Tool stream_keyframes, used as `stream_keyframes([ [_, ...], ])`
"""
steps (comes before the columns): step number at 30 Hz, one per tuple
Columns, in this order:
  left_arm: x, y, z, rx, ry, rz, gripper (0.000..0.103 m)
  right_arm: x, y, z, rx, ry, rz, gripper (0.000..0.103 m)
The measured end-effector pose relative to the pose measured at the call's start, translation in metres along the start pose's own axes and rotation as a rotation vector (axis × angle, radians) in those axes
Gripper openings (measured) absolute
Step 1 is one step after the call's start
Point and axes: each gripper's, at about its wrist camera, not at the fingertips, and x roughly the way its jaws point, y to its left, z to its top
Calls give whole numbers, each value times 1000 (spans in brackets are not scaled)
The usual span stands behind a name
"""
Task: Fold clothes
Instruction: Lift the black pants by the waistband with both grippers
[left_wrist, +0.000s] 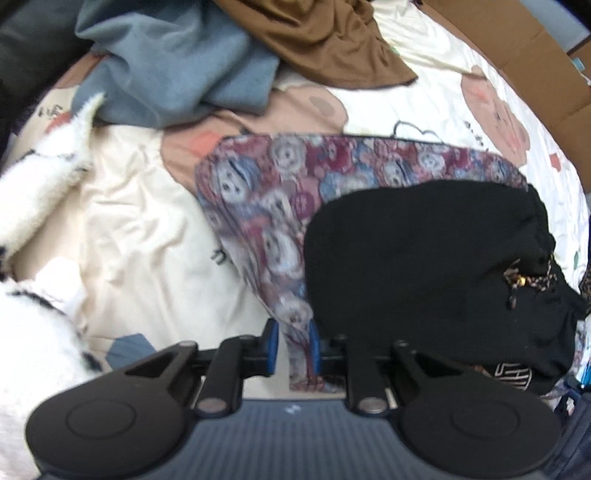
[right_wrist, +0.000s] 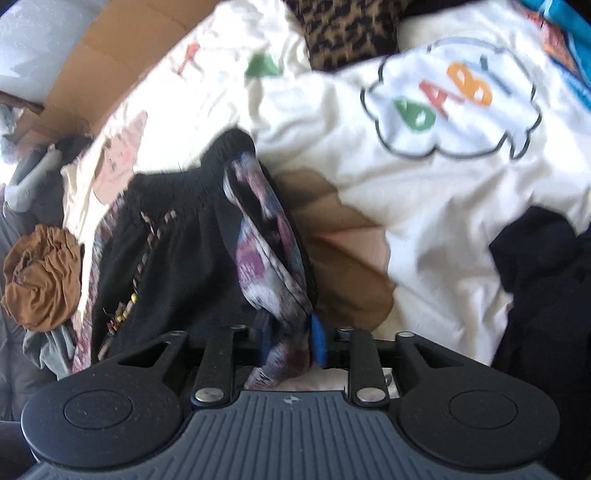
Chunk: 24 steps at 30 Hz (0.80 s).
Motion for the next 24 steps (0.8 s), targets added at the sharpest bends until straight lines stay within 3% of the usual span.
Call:
stream_keyframes([
  [8,-32,2,36,92,-76,-21,20,-28,3,5,-11,-80,45,30],
  [17,-34,-26,75,196,-125,-72,21,-64,10,5,-17,-196,-1,31],
  [20,-35,-42,89,230,-143,-80,25,-74,15,7,-27,-224,-17,43],
  [24,-35,-61,106,244,-159,-70,26,-90,27,10,-63,-254,-46,44],
])
